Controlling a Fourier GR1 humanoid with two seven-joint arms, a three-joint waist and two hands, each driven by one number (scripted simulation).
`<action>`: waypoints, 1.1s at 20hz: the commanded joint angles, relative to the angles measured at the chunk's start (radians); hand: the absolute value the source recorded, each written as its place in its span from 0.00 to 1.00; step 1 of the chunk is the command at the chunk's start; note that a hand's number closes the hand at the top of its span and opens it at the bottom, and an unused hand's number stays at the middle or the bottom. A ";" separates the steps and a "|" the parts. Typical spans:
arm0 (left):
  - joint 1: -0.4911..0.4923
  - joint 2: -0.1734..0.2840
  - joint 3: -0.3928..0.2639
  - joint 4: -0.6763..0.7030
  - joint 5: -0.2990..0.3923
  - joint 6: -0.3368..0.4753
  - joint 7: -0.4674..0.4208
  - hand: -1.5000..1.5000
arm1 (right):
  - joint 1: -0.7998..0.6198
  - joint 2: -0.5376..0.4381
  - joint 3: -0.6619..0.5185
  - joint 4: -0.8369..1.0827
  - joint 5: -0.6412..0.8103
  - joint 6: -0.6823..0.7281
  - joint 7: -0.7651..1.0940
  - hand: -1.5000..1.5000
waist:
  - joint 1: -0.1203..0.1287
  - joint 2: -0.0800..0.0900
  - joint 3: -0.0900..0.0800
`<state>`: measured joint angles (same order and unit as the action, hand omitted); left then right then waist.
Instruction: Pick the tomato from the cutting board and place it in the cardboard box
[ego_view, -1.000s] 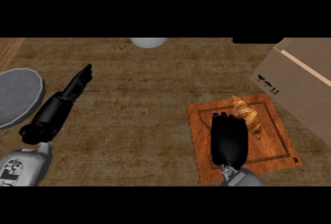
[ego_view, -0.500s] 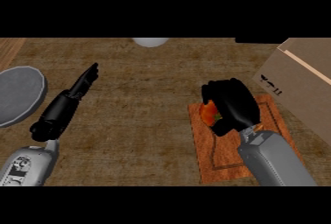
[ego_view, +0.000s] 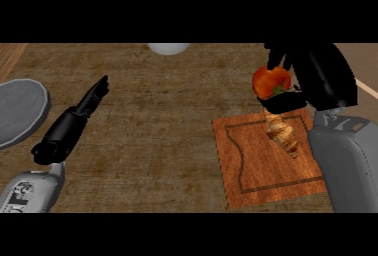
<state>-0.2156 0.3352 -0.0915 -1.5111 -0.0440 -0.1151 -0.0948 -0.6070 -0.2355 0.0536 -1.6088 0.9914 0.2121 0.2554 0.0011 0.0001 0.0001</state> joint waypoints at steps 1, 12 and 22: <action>0.035 -0.003 -0.003 -0.028 -0.002 -0.004 -0.010 0.50 | -0.065 -0.027 -0.190 0.040 -0.050 -0.048 0.070 1.00 | 0.006 0.000 0.000; 0.020 -0.011 0.016 0.002 -0.037 -0.015 -0.034 0.50 | -0.218 -0.301 -0.406 0.424 -0.090 -0.066 -0.055 1.00 | 0.011 0.005 0.000; -0.024 -0.006 0.044 -0.032 0.006 -0.056 0.039 0.50 | -0.203 -0.454 -0.376 0.785 -0.079 0.146 -0.199 1.00 | 0.013 0.004 0.000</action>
<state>-0.2341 0.3212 -0.0643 -1.5341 -0.0517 -0.1567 -0.0746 -0.8144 -0.6408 -0.3250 -0.9177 0.9257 0.2601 0.0951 0.0189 0.0073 0.0006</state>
